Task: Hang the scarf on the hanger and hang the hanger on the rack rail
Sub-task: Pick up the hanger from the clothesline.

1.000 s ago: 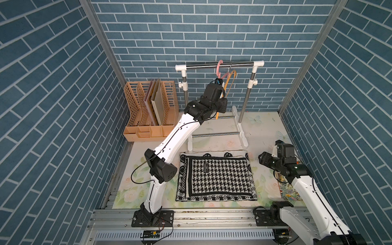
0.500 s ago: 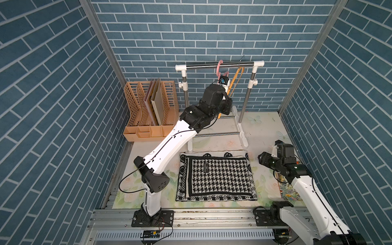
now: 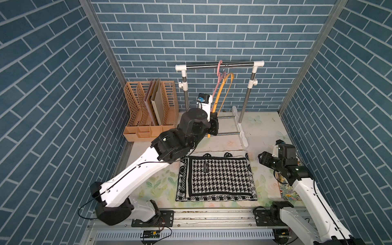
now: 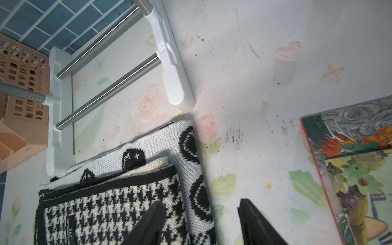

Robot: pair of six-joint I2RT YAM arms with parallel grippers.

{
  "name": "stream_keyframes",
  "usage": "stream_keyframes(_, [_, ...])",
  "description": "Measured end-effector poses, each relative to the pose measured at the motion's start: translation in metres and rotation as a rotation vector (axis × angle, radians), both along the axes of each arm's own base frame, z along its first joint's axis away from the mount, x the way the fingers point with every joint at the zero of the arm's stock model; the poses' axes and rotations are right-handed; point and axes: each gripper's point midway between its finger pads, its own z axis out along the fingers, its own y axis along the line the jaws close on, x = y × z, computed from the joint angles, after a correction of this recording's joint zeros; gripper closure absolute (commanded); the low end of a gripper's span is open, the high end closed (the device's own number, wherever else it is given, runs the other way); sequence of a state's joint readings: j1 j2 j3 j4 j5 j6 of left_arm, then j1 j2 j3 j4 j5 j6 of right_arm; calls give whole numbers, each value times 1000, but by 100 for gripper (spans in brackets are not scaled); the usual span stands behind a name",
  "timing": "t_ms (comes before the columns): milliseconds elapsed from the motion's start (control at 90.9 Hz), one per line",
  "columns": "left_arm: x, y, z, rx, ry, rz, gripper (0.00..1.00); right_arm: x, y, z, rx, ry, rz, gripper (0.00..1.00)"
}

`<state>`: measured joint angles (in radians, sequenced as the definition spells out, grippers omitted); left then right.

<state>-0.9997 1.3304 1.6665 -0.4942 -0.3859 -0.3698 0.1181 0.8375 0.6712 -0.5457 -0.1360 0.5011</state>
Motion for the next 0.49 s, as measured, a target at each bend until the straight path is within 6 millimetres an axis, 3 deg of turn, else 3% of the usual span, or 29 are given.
stream_keyframes(99, [-41, 6, -22, -51, 52, -25, 100, -1, 1, 4, 8, -15, 4, 39])
stream_keyframes(231, [-88, 9, -68, -103, 158, -45, 100, -2, 2, 12, 27, -45, -5, 39])
stream_keyframes(363, [-128, -5, -113, -105, 240, -64, 100, -3, 2, 16, 35, -65, -10, 39])
stream_keyframes(495, [-162, -23, -152, -87, 276, -57, 100, -6, 2, 8, 37, -49, -8, 39])
